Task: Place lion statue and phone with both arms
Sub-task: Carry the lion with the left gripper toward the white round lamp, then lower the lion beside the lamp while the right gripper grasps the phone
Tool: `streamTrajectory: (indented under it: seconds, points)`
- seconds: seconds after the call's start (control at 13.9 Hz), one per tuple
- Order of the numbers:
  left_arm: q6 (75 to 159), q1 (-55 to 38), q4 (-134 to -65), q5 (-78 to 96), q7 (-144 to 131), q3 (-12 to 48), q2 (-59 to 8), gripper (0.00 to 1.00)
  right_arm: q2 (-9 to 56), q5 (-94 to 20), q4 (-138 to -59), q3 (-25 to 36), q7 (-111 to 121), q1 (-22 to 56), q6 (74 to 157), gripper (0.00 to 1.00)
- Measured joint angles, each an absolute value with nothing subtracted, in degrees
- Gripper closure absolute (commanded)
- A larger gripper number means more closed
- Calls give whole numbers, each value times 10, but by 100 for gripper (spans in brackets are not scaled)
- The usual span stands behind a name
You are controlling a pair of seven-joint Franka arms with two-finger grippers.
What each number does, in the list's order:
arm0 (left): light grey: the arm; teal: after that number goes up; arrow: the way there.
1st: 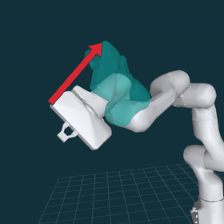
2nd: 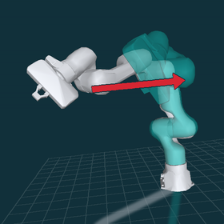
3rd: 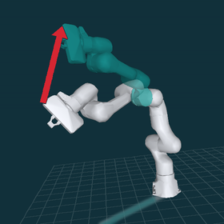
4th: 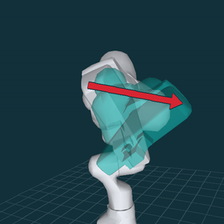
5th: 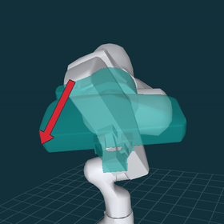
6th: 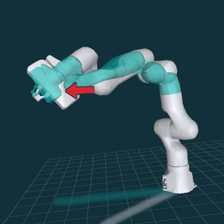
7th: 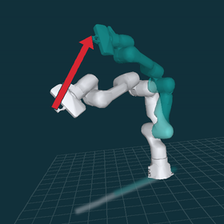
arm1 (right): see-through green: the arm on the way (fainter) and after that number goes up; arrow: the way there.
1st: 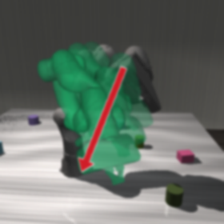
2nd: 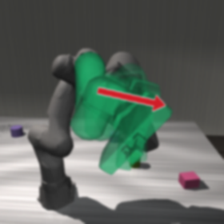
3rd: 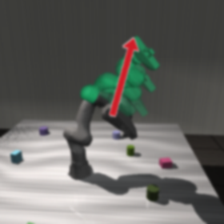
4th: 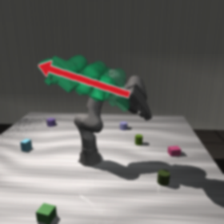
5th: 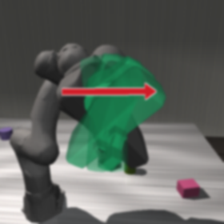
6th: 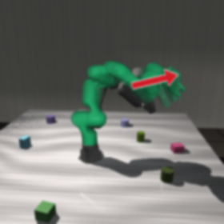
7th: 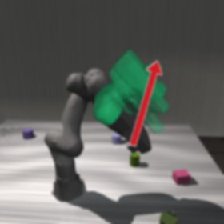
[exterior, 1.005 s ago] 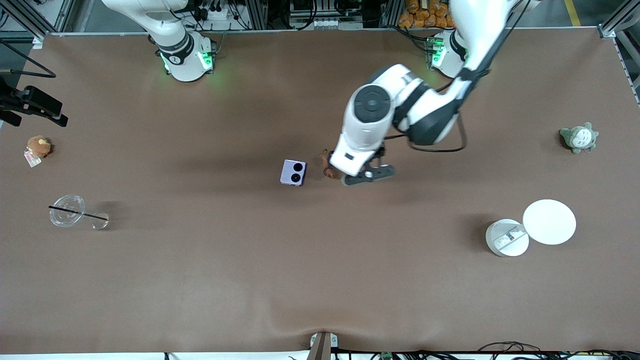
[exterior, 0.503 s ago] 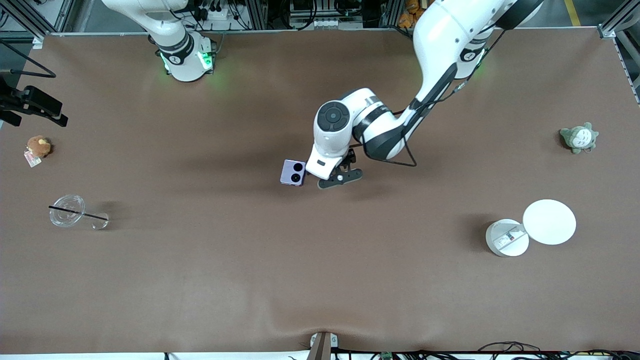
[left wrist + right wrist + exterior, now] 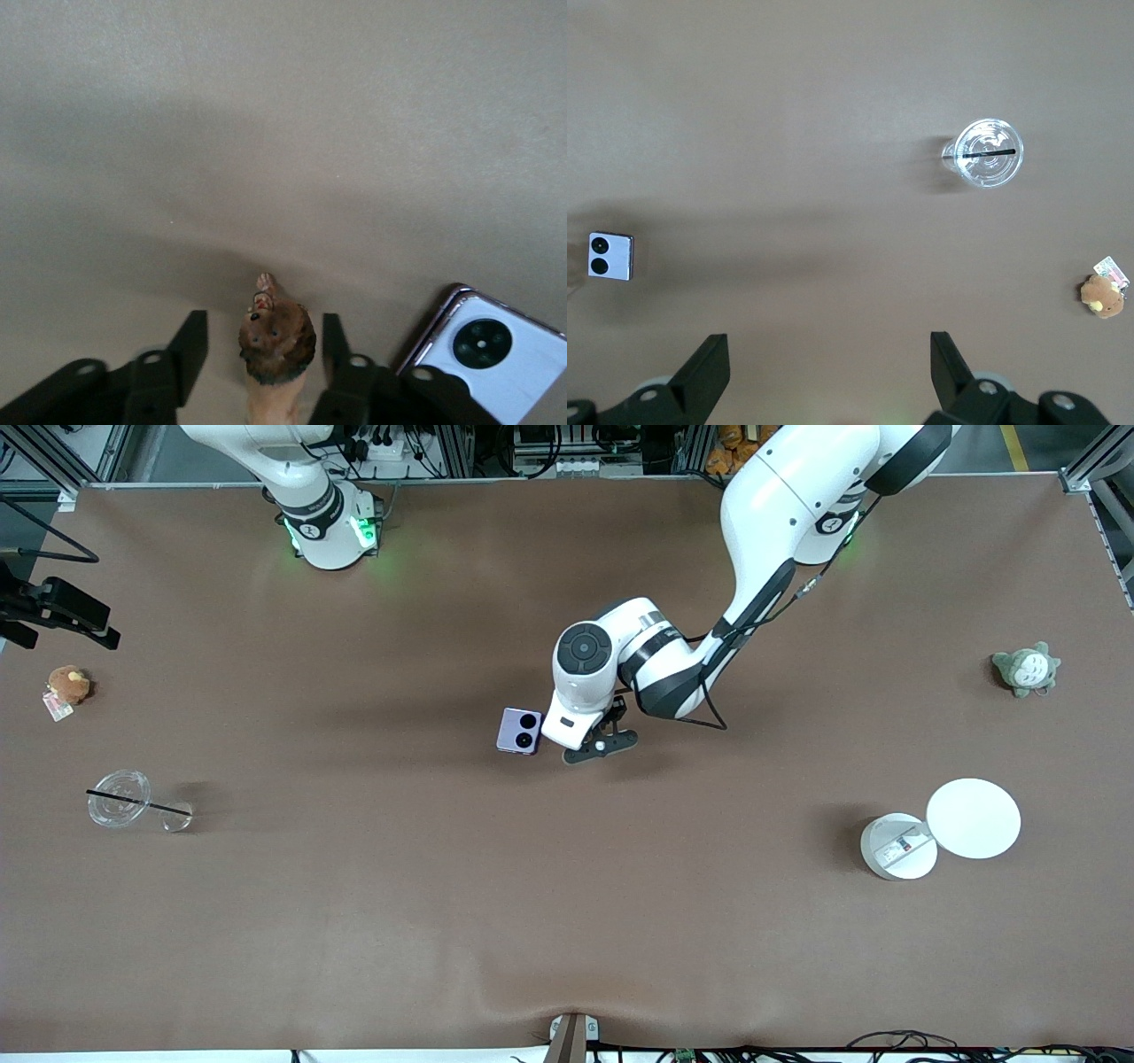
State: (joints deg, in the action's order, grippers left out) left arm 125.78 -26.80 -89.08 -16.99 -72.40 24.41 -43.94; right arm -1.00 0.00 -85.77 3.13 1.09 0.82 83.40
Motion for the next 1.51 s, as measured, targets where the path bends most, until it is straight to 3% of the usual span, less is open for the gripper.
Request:
streamTrajectory:
  seconds: [0.07,0.57,1.01,1.51]
  points:
    - [1258,-268,-891,-170,-724,244,-441,100,-10,0,-858,31,11,8,834,0]
    - [1240,-242,-870,-178,-694,237,-421,100,-10,0,-858,31,11,8,834,0]
    - [1133,-71,-864,-178,-424,238,-322,100,7,0,-858,31,12,8,820,0]
    - [1135,74,-883,-178,-230,235,-333,100,49,0,-859,23,10,41,803,0]
